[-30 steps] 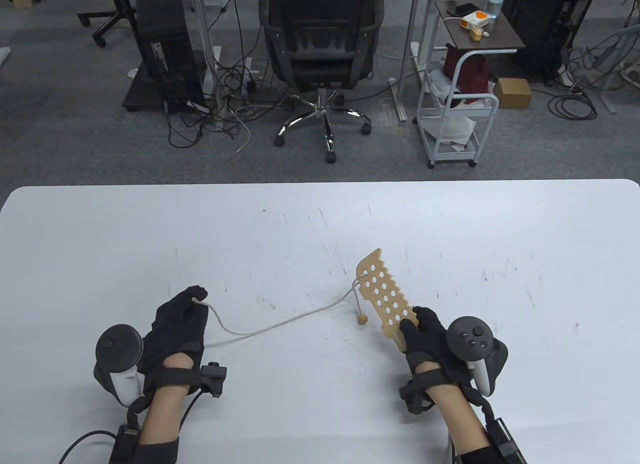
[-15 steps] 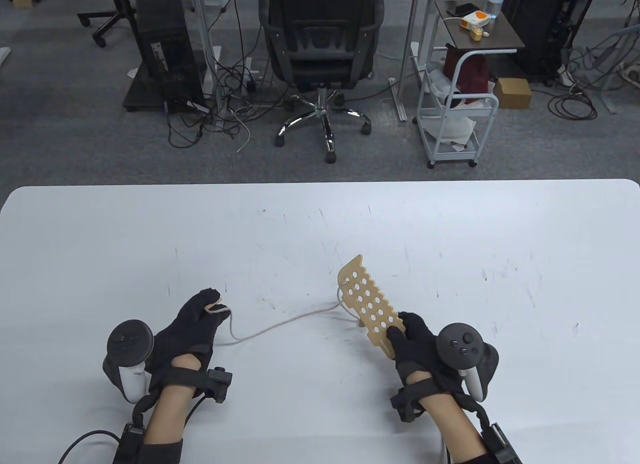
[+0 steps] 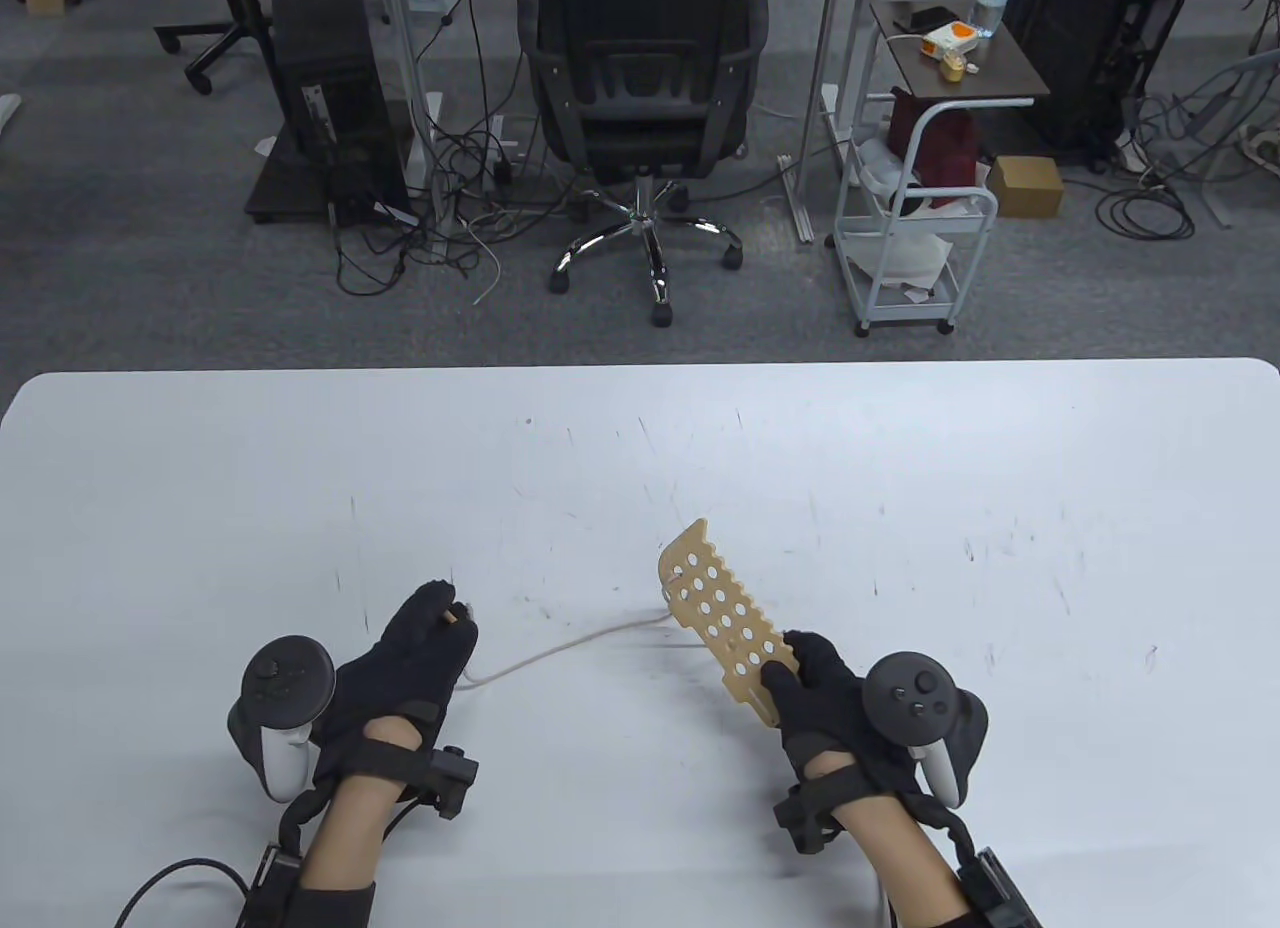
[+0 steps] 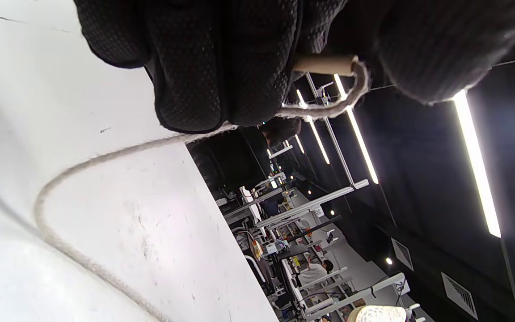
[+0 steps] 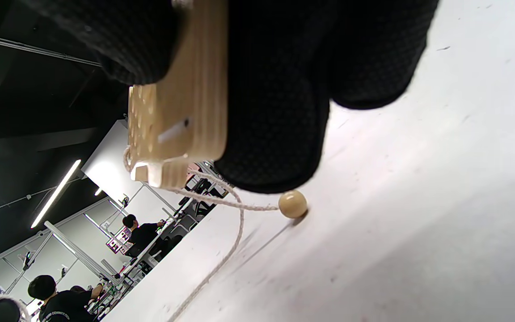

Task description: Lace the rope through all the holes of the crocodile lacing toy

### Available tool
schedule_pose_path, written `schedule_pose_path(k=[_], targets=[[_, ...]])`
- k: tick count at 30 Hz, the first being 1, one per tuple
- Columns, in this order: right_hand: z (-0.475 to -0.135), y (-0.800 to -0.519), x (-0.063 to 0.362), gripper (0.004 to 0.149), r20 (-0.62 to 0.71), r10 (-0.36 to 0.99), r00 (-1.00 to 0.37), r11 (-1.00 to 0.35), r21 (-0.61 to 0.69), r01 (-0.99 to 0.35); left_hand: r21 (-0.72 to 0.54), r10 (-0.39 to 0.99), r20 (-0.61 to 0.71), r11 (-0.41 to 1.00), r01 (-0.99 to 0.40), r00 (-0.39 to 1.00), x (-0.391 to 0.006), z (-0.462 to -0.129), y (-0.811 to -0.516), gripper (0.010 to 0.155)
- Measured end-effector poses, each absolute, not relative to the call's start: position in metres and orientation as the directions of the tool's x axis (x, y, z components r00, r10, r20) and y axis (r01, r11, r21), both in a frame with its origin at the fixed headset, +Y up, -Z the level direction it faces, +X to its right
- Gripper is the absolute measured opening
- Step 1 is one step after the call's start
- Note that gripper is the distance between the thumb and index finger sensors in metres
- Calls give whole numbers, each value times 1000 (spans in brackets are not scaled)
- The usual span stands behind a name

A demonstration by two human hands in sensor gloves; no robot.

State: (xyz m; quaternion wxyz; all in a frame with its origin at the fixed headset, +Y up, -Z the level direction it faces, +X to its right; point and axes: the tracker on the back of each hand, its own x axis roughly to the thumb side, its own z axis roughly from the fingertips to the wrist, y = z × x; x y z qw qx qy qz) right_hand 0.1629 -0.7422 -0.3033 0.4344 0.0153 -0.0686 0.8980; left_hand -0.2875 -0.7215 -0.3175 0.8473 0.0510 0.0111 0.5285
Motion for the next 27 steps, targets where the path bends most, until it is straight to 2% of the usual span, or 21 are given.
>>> schedule_pose_path(k=[4, 13, 19, 22, 27], targets=[[-303, -743, 161, 48, 96, 764, -639, -631, -102, -769, 115, 882, 31, 464, -879, 470, -287, -318, -721, 61], [-302, -743, 156, 48, 122, 761, -637, -632, -82, -770, 97, 872, 30, 483, -870, 488, -283, -319, -721, 58], [-300, -743, 151, 48, 144, 760, -634, -633, -61, -772, 17, 865, 39, 499, -866, 500, -274, -321, -723, 54], [-300, -742, 149, 48, 158, 761, -630, -631, -51, -774, -14, 843, 42, 537, -843, 537, -270, -322, -724, 59], [-298, -742, 146, 48, 172, 764, -622, -626, -37, -779, -39, 826, 45, 563, -825, 562, -266, -323, -725, 79]])
